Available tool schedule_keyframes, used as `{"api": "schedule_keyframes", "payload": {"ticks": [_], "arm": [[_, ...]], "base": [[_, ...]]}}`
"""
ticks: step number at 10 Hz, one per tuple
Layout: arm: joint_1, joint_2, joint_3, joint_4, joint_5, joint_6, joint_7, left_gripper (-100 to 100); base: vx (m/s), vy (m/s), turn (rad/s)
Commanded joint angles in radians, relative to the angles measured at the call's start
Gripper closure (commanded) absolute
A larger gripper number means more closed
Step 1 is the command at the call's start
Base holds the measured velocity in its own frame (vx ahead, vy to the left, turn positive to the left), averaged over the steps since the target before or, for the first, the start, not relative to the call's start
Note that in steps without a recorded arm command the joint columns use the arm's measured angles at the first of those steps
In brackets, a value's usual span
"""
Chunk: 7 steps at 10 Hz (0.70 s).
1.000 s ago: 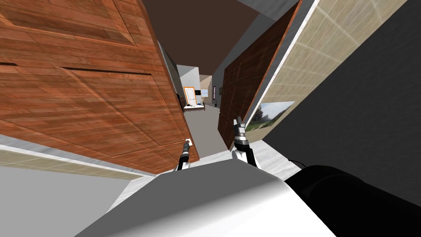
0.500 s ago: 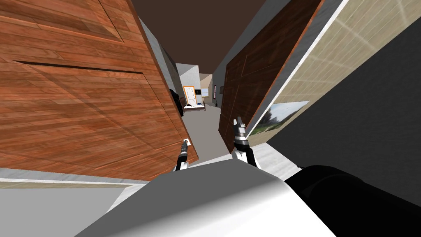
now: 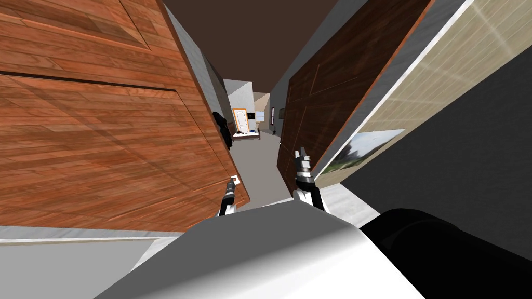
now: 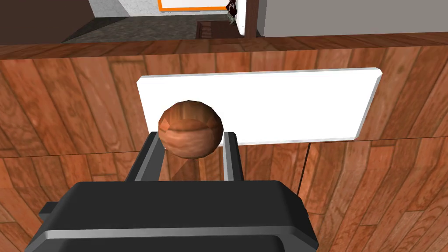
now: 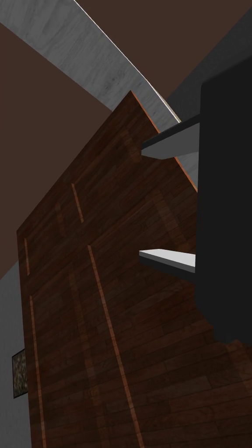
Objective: Push the door open
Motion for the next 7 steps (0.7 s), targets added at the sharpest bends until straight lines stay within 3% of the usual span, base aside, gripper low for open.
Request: {"api": "schedule_keyframes", "payload": {"ticks": [1,3,4,7], "arm": [[-0.022,0.015,0.013,0.04,0.006,-0.031,0.0,100],[-0.022,0.027,0.041,0.041,0.022,-0.03,-0.008,100],[-0.021,0.018,0.03,0.042,0.019,-0.024,-0.006,-100],[-0.021,0.011,0.029,0.037,0.022,-0.021,-0.002,-100]], "base": [[0.019,0.0,-0.011],[0.142,-0.026,0.099],[-0.008,-0.077,0.045],[-0.205,-0.088,0.028]]}}
